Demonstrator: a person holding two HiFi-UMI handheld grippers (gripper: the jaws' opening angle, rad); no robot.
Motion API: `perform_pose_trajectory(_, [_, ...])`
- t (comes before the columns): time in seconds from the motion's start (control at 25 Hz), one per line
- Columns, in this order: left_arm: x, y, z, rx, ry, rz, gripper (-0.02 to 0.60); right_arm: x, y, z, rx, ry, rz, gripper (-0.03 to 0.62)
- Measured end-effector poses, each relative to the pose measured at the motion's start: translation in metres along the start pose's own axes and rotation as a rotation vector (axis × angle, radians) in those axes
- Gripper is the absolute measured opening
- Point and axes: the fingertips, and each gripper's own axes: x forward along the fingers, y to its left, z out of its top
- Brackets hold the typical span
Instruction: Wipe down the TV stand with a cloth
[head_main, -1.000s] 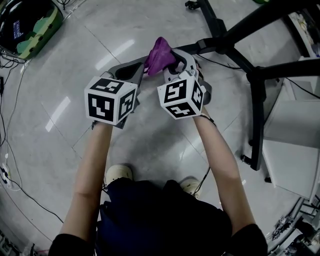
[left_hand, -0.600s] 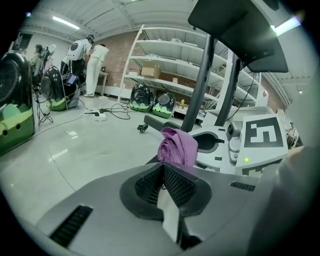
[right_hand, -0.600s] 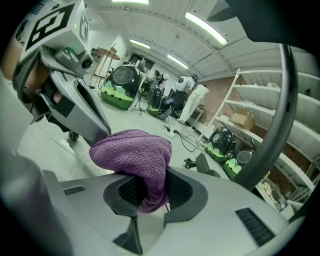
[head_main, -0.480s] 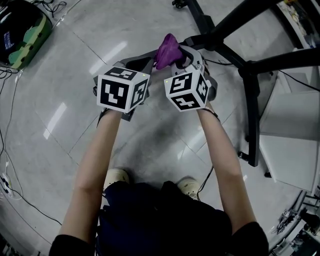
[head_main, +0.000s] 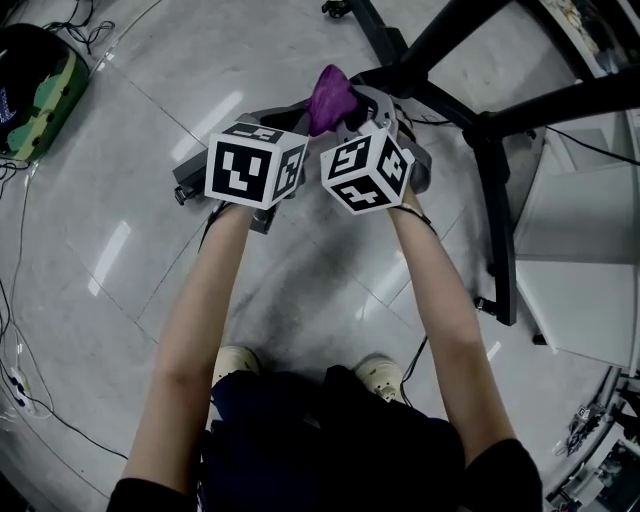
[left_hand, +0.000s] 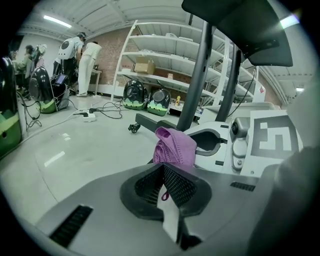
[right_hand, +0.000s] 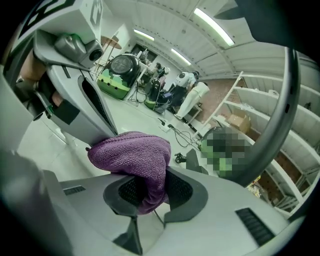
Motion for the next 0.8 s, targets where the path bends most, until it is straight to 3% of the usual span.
perform_pose_trajectory(0.28, [0.008,-0.008,0.007,0.010,-0.008,-0.014,0.006,-0.005,-0.028,-0.004,-0.045,0.004,-0.104,0.098])
perform_pose_trajectory(0.6, [0.017,-0.019,0.022,0.069,-0.017,-0.024,0.006,-0.005,-0.054,-0.009,0.033,0.014,-0.155,0.098])
perform_pose_trajectory(0.8, [0.026,-0.025,0.027,0.093,-0.014,-0.036,0.006,-0.002,-0.088,-0.026,0.058,0.070,-0.252,0.098])
